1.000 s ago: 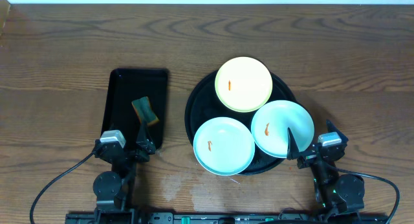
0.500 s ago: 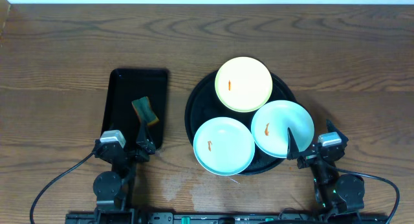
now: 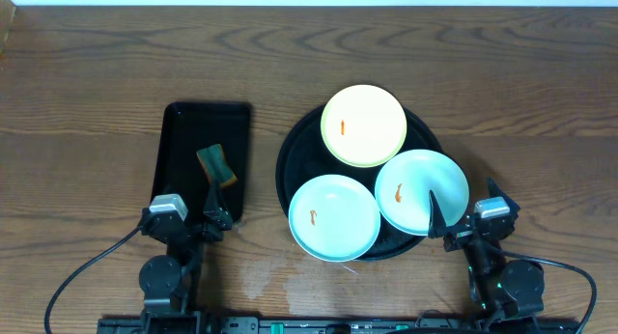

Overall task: Clean dirty plates on tray and stack at the side
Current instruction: 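Move left gripper to the sponge and right gripper over the plates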

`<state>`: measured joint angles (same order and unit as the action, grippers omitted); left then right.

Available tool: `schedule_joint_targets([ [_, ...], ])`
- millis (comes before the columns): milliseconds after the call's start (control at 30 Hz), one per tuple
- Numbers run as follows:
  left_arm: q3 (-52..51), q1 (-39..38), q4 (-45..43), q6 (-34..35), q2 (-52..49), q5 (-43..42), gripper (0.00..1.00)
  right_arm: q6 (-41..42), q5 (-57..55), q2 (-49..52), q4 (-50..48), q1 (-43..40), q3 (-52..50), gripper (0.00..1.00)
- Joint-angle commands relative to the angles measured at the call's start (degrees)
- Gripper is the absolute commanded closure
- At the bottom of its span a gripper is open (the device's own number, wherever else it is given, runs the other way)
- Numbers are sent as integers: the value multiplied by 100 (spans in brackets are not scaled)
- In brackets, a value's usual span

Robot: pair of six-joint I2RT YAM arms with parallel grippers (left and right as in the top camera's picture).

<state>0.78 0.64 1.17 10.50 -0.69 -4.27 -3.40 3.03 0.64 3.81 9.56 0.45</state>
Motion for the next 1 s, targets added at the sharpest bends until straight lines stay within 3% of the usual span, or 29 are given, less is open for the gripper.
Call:
schedule_joint_targets([
  [0,-50,20,103,240,9,-431,13,-31,22,-26,9,-48,-13,1],
  [100,-50,20,-420,330,9,-1008,13,-52,22,-26,-46,-50,-13,1],
  [233,-9,20,-680,479,9,-1180,13,-52,44,-26,-149,-48,-13,1],
  [433,468,20,-190,568,-160,-1174,13,184,754,-26,-1023,-48,-13,1],
  [567,1320,26,501,566,-903,-977,13,345,992,68,-1394,-48,256,1],
  [767,3364,26,2046,413,-3226,-791,13,378,990,1287,472,-48,2020,1],
  [967,5174,26,3807,415,-5563,-793,13,380,1099,3692,2625,-48,4476,1],
])
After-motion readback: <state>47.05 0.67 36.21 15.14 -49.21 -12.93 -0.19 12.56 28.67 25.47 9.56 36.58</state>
